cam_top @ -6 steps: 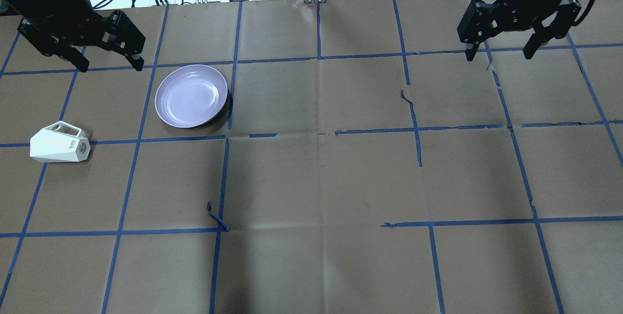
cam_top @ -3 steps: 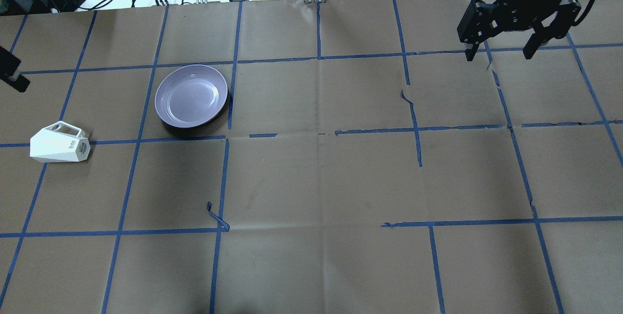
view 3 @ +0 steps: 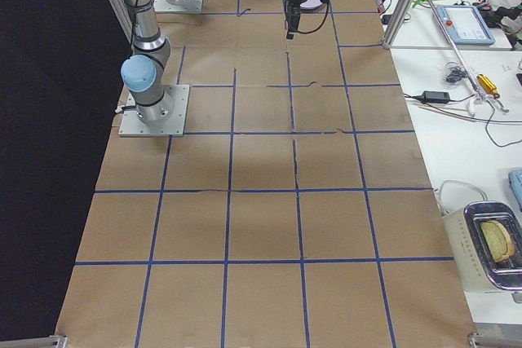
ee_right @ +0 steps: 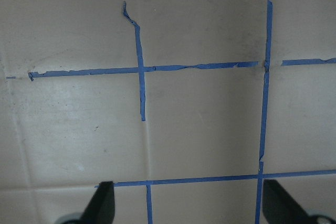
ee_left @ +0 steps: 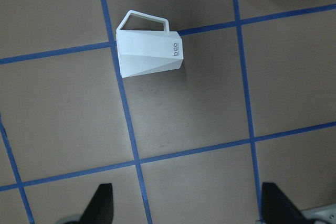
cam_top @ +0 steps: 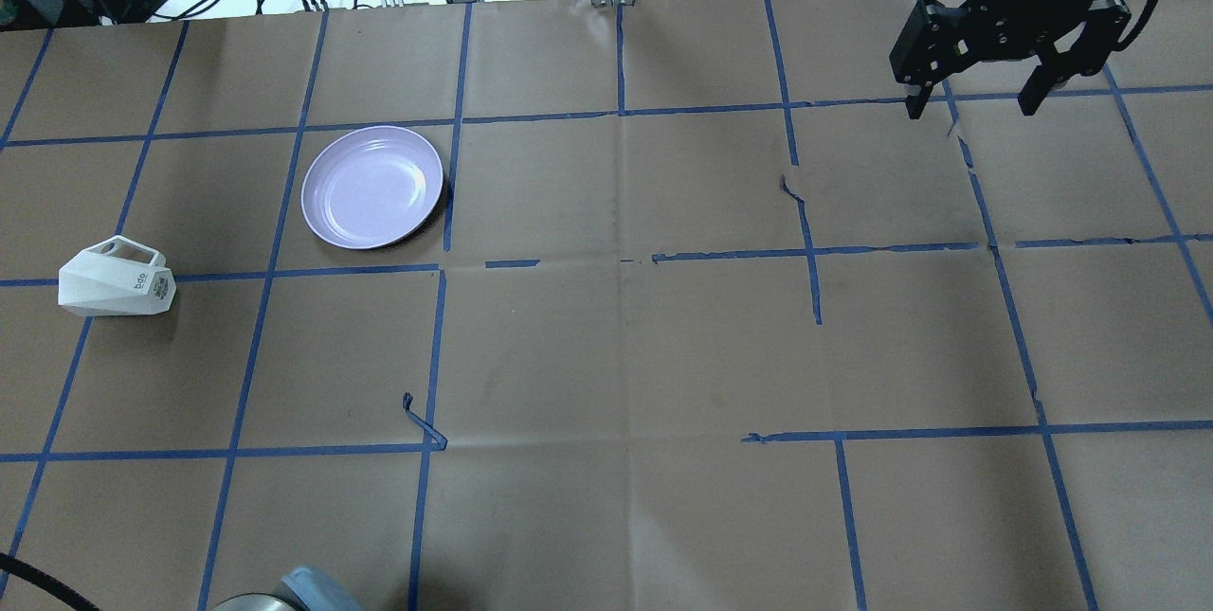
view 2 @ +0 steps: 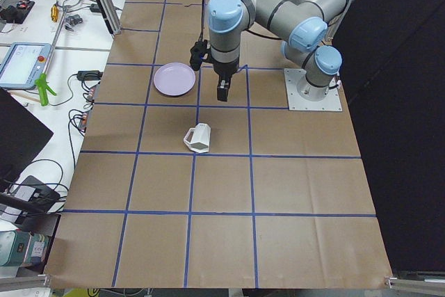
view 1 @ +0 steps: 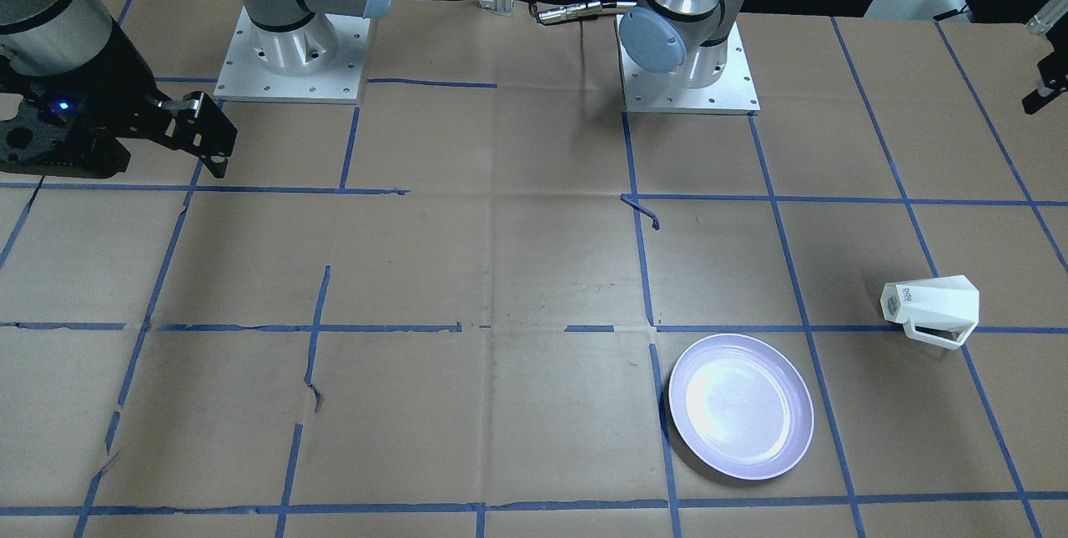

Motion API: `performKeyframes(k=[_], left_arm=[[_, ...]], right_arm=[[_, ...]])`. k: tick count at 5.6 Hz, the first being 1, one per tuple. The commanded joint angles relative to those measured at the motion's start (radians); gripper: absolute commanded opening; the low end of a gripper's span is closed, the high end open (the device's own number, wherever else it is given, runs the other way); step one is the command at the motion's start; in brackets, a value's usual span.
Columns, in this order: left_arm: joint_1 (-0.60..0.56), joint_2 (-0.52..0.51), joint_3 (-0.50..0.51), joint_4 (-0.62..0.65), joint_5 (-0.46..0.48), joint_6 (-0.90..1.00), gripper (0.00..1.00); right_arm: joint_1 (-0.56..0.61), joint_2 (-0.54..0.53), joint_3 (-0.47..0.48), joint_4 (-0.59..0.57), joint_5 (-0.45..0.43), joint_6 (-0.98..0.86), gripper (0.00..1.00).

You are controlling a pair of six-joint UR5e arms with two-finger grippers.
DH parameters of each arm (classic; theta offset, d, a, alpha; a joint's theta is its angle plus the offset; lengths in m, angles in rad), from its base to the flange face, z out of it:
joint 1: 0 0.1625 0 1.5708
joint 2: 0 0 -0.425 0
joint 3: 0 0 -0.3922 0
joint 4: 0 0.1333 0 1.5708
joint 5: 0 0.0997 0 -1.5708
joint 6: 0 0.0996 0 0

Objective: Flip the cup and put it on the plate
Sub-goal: 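Lower the left gripper over the white mug lying on its side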

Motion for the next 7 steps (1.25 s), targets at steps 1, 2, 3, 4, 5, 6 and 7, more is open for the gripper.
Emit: performKeyframes(k=[1,2,3,4,5,6,7], left_arm=[[0.013,-0.164,0.025,0.141,-0.058,0.004,0.98],[0.011,-0.268,0.074,0.166,-0.077,0.009,0.99],[0.015,-0.351,0.108,0.166,-0.124,0.009,0.98],[0.016,-0.405,0.126,0.169,-0.147,0.010,0.98],[0.024,-0.439,0.132,0.166,-0.196,0.018,0.98],[0.054,-0.480,0.125,0.145,-0.265,0.030,0.98],[0.077,-0.510,0.123,0.122,-0.293,0.070,0.98]], right_arm=[[0.000,0.000,0.000,0.000,0.000,0.000,1.00],[0.000,0.000,0.000,0.000,0.000,0.000,1.00],[0.000,0.000,0.000,0.000,0.000,0.000,1.00],[0.000,0.000,0.000,0.000,0.000,0.000,1.00],[0.000,0.000,0.000,0.000,0.000,0.000,1.00],[0.000,0.000,0.000,0.000,0.000,0.000,1.00],[0.000,0.000,0.000,0.000,0.000,0.000,1.00]])
